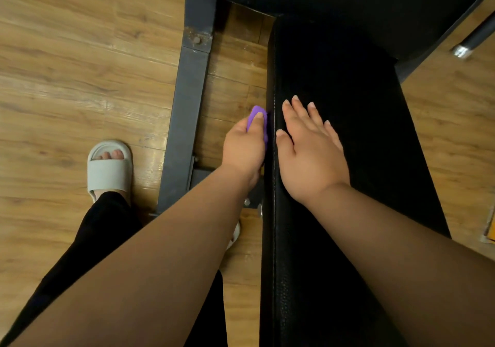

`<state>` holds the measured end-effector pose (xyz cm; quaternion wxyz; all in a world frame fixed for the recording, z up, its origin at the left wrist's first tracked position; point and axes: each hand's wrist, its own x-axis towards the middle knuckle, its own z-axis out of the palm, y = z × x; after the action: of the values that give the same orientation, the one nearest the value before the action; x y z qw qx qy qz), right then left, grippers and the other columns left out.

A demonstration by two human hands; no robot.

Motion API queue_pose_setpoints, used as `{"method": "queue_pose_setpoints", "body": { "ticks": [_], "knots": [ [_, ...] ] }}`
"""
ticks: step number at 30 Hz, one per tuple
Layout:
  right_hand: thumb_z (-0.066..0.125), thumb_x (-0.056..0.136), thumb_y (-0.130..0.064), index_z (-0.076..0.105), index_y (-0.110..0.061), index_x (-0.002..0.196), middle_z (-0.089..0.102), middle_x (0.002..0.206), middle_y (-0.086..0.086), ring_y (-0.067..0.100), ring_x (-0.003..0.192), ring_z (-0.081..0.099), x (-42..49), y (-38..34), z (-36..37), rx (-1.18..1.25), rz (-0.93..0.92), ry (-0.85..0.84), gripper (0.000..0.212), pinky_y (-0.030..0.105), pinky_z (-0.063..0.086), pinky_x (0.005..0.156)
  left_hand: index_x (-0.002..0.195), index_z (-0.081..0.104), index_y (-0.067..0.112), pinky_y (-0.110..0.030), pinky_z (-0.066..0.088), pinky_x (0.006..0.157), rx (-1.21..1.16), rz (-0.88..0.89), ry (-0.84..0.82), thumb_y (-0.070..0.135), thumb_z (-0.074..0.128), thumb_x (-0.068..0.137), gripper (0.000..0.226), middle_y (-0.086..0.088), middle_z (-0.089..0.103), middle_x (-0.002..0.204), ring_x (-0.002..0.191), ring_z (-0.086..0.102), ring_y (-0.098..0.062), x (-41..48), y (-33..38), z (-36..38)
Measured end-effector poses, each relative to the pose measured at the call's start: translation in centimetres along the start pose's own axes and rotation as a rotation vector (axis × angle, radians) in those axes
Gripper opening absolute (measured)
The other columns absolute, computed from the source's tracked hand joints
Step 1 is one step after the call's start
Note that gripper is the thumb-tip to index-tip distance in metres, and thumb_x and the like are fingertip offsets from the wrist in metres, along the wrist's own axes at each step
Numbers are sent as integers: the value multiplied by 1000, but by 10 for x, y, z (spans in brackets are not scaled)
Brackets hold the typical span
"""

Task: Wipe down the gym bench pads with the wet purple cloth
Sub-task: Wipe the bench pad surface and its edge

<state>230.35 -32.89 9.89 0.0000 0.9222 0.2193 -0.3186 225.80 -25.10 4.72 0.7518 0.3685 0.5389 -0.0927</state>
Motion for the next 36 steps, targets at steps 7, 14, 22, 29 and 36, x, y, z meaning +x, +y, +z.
{"method": "queue_pose_setpoints", "body": {
  "ticks": [7,14,22,29,36],
  "knots": [
    [25,104,-34,11,-29,154,4,162,-12,7,148,-4,0,1,1,14,-2,8,52,28,-5,117,95,66,15,-30,57,70,-93,-37,-67,29,45,102,27,-12,71,91,84,68,-23,-22,-21,-12],
    [26,104,-33,13,-29,154,4,162,-12,7,148,-4,0,0,0,34,0,8,52,30,-3,119,92,64,26,-35,57,81,-9,-10,27,31,47,101,20,-3,71,90,88,69,-17,-1,-1,3],
    [31,104,-32,25,-26,152,17,160,-10,6,148,4,-4,-1,-5,101,4,29,49,26,0,119,134,56,21,-18,45,97,251,231,-3,28,46,102,34,8,63,122,112,57,-2,-33,-5,-8],
    [29,104,-36,18,-30,153,10,161,-14,7,148,4,-12,0,-12,49,9,-34,51,31,8,117,141,48,20,-8,38,97,312,218,-20,26,45,103,39,8,56,135,119,47,4,-32,10,-1],
    [22,105,-34,2,-26,154,-5,162,-7,9,148,-10,-37,1,-8,38,2,-94,54,25,-9,114,142,47,20,8,31,86,394,277,-45,26,45,102,40,14,54,134,107,44,17,-56,-4,-12]
  ]
}}
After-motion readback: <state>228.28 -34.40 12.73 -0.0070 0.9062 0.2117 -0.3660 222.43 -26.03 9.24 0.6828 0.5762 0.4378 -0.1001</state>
